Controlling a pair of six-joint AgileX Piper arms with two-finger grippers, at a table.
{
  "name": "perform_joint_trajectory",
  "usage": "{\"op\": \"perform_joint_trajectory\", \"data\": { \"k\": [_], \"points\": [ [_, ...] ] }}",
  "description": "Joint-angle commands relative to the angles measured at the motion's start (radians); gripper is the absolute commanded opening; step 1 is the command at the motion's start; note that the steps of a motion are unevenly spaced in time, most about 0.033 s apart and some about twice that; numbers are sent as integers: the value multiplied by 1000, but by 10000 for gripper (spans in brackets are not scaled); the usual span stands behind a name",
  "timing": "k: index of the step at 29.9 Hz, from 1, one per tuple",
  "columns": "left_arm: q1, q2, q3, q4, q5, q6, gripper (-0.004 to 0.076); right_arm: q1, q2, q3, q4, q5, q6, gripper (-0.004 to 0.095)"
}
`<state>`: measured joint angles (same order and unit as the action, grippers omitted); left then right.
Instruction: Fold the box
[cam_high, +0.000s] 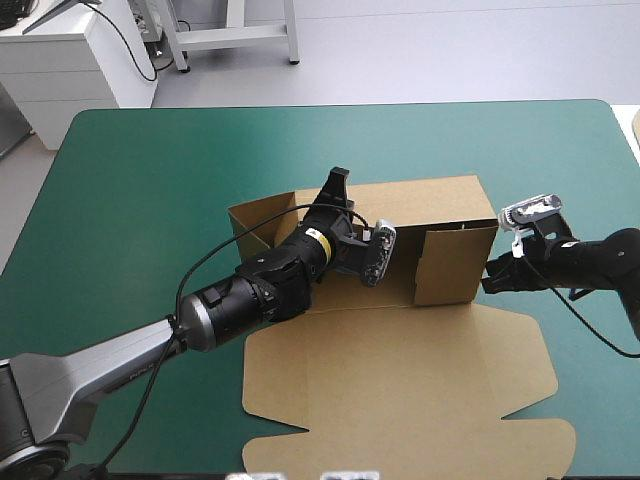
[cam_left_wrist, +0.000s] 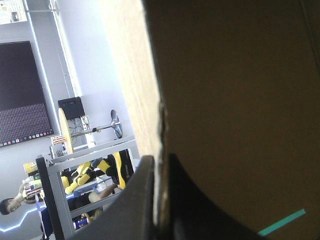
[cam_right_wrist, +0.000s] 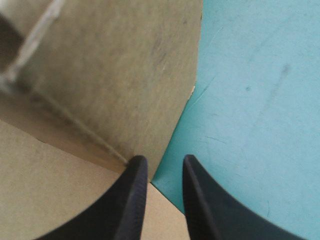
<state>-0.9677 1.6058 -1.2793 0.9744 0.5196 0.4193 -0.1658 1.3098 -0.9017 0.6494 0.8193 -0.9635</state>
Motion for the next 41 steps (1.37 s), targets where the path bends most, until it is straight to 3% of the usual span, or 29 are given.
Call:
{"op": "perform_joint_trajectory", "data": {
  "k": [1, 9, 19, 26, 27, 29, 31, 37, 41],
  "points": [
    [-14, -18, -10, -20, -35, 6, -8, -1, -33, -32, 17, 24, -56, 392],
    [-14, -18, -10, -20, -35, 6, -8, -1, -33, -32, 52, 52, -167, 399],
    [-14, -18, -10, -20, -42, 6, -8, -1, -17, -31, 386, -16, -452, 399],
    [-14, -18, -10, 5, -81, 6, -8, 37, 41, -31, 399, -2, -488, 391],
    [-14, -18, -10, 5, -83, 6, -8, 47, 47, -31, 403, -2, -490, 368],
    [-14, -18, -10, 5, -84, 6, -8, 71, 48, -31, 412, -28, -488, 228],
    [-14, -18, -10, 5, -84, 6, -8, 96, 48, -31, 412, -44, -488, -3],
    [-14, -18, -10, 1, -82, 6, -8, 169, 48, -31, 373, -73, -452, 3],
    [-14, -18, -10, 1, -80, 3, -6, 223, 48, -31, 307, -150, -359, 3]
  ]
}}
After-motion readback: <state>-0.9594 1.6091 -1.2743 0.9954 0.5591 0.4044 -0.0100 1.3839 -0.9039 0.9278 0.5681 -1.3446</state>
